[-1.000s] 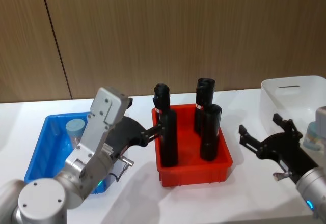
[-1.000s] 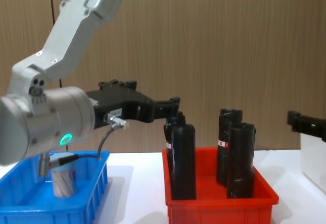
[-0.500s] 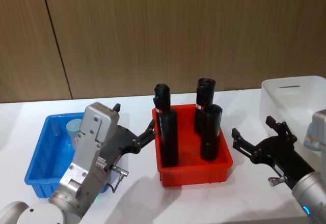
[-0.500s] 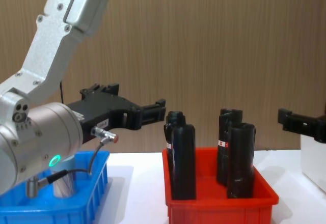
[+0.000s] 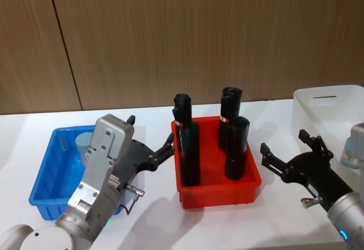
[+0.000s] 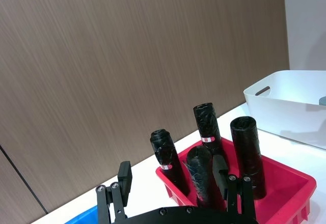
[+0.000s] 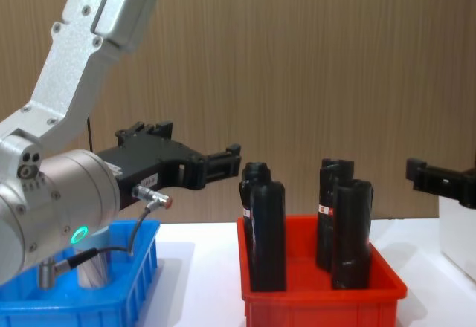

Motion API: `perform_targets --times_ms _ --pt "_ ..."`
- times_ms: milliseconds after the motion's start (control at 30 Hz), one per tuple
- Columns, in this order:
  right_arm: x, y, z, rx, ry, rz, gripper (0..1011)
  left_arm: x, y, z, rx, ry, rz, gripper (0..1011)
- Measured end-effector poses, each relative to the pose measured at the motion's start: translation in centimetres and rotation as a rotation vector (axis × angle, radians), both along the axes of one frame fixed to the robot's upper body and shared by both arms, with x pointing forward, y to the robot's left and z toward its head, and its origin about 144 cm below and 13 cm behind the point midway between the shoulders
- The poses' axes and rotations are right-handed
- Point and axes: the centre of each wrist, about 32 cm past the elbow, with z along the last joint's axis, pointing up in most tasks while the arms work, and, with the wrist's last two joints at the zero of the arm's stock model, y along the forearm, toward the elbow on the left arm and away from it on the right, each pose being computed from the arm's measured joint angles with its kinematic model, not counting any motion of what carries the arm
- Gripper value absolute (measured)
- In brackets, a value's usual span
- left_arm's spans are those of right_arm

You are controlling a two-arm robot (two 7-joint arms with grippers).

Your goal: Pick the cotton swabs from the blue box and place them into the white box.

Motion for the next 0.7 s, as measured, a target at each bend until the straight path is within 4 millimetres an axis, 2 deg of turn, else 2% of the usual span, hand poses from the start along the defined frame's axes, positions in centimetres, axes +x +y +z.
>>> perform_targets --times_ms 700 --pt "0.33 -0.19 -0.09 -0.003 0.002 0.000 1002 0.00 0.01 -0.02 0.001 0.001 0.000 1004"
